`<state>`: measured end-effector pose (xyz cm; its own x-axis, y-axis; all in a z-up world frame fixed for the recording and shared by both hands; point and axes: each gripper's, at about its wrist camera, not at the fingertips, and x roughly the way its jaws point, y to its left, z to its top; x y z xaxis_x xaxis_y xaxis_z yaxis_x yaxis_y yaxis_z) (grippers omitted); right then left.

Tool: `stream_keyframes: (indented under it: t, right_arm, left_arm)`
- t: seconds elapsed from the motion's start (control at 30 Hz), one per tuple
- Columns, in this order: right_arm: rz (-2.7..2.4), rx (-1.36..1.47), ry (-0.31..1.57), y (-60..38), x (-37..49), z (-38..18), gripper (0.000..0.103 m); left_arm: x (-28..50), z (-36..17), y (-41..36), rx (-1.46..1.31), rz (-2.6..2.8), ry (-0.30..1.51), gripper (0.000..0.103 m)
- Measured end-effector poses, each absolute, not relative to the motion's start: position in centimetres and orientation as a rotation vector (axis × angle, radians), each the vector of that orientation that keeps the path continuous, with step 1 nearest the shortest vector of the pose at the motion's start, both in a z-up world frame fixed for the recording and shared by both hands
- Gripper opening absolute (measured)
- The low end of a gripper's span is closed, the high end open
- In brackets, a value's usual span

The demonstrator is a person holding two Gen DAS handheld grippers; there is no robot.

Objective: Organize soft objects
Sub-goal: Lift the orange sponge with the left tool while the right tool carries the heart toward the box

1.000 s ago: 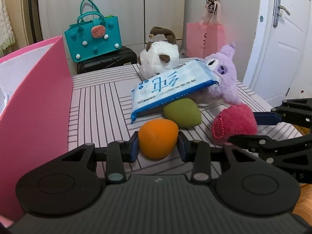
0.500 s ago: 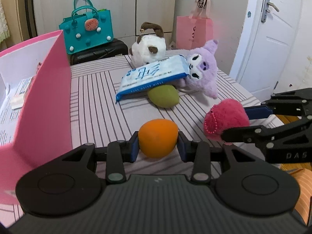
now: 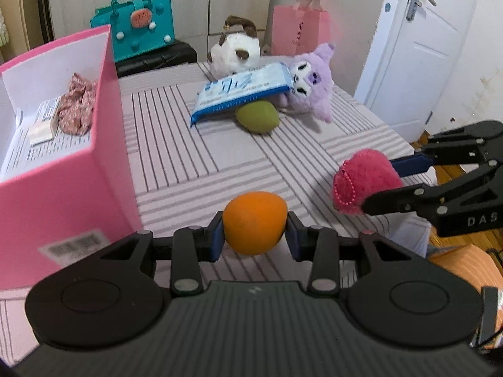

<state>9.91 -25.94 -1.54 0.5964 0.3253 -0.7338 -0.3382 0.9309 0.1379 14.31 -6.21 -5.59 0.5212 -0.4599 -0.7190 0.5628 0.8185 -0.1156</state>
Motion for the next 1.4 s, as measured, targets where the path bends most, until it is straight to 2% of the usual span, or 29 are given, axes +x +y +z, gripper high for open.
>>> stream_keyframes:
  t: [0.13,0.33,0.8,1.03,1.4]
  right_arm:
    - [0.436,-0.017,0.89,-25.0,9.6,-1.0,0.047]
    - [0.517,-0.033,0.918,-23.0,8.8,0.0,0.047]
    - [0.71,-0.031,0.97,-18.4,8.2,3.1,0.048]
    - [0.757,-0.05,0.947,-16.6,9.2,4.6,0.048]
    - [0.765,-0.137,0.802,-14.6,12.5,7.9,0.048]
  left_arm:
    - [14.0,-5.0,-4.8,0.126,-0.64,0.878,0.038]
    - [12.5,-3.6,-2.0,0.141,-0.584,0.859,0.038]
    - [10.5,-0.2,3.4,0.105,-0.626,1.008,0.038]
    - [11.1,2.0,5.4,0.115,-0.617,0.974,0.038]
    - [13.6,5.1,8.0,0.054,-0.613,0.835,0.038]
